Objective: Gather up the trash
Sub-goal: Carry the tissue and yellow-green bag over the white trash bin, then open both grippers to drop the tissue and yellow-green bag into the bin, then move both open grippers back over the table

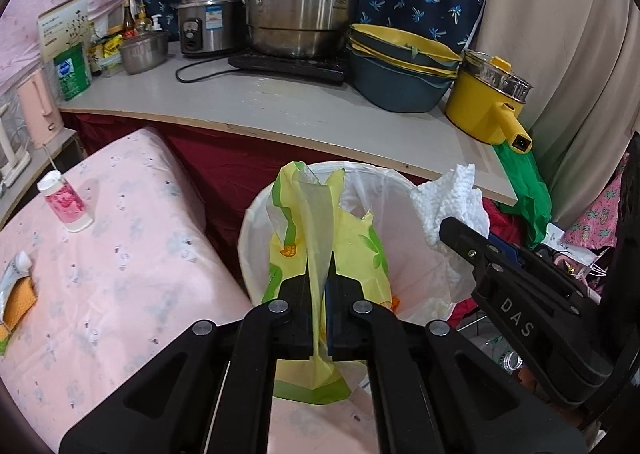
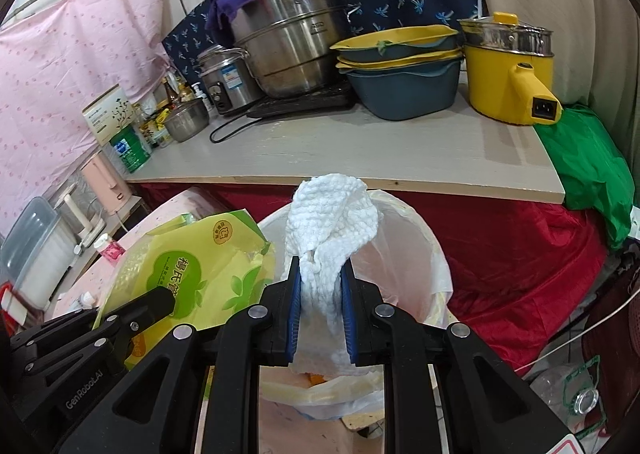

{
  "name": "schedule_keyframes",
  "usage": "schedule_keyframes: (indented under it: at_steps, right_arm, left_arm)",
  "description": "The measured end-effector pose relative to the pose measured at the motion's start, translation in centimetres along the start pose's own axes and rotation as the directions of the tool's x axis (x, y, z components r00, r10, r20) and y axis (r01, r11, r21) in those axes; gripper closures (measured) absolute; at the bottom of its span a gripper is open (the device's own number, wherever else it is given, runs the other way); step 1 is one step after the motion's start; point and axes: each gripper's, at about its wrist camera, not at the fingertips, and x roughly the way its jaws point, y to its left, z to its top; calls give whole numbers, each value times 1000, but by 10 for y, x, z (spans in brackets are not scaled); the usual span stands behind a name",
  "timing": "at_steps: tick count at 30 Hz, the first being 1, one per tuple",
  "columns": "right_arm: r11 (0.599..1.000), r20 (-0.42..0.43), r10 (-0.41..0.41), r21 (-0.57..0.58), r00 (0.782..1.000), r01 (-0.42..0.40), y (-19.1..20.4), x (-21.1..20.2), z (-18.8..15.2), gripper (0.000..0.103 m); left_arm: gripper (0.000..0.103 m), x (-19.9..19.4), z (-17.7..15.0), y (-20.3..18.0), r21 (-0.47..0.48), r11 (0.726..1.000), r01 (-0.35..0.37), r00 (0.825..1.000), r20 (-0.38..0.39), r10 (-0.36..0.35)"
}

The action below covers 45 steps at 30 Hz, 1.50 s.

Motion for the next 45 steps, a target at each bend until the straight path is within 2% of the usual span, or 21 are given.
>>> schedule_keyframes:
  at_steps: [5, 7, 8, 15, 18, 23, 24, 26, 29, 36, 45]
  right_arm:
    - [1000, -16, -9, 8, 1000, 9, -6, 11, 1, 86]
    - [1000, -23, -10, 6, 1000, 10, -5, 15, 0, 86]
    - [1000, -25, -11, 4, 1000, 11, -4, 17, -1, 86]
    - [1000, -30, -1, -14, 1000, 1, 9, 29, 0, 81]
    - [1000, -27, 4, -19, 1000, -5, 16, 31, 1, 79]
    - [1000, -23, 2, -27, 1000, -3, 23, 34, 5, 76]
    - [1000, -22, 3, -26, 1000, -3, 23, 34, 6, 74]
    - [1000, -15, 2, -28, 1000, -3, 25, 32, 8, 63]
    - [999, -8, -1, -43, 1000, 1, 28, 31, 11, 57]
    - [999, -11, 9, -36, 1000, -10, 35, 32, 11, 57]
    - [994, -6, 51, -94, 999, -51, 76, 21, 6, 55]
  left_arm:
    - [95, 14, 6, 2, -37, 999, 3, 1000, -11, -4]
    - [73, 20, 7, 8, -65, 998, -7, 1000, -22, 5]
    - [69, 21, 7, 11, -76, 997, -13, 1000, -22, 12]
    - [57, 20, 8, 31, -106, 993, -44, 999, -9, 43]
    - [44, 13, 9, 39, -127, 991, -48, 999, 15, 50]
    - [44, 10, 15, 45, -131, 989, -65, 997, 29, 70]
    - [44, 10, 16, 48, -140, 988, -68, 997, 31, 73]
    - [44, 9, 16, 52, -152, 986, -64, 997, 34, 70]
    - [44, 6, 16, 58, -165, 984, -68, 996, 39, 75]
    - [41, -5, 11, 69, -169, 981, -97, 993, 50, 107]
    - [37, -31, -6, 104, -210, 966, -150, 984, 64, 166]
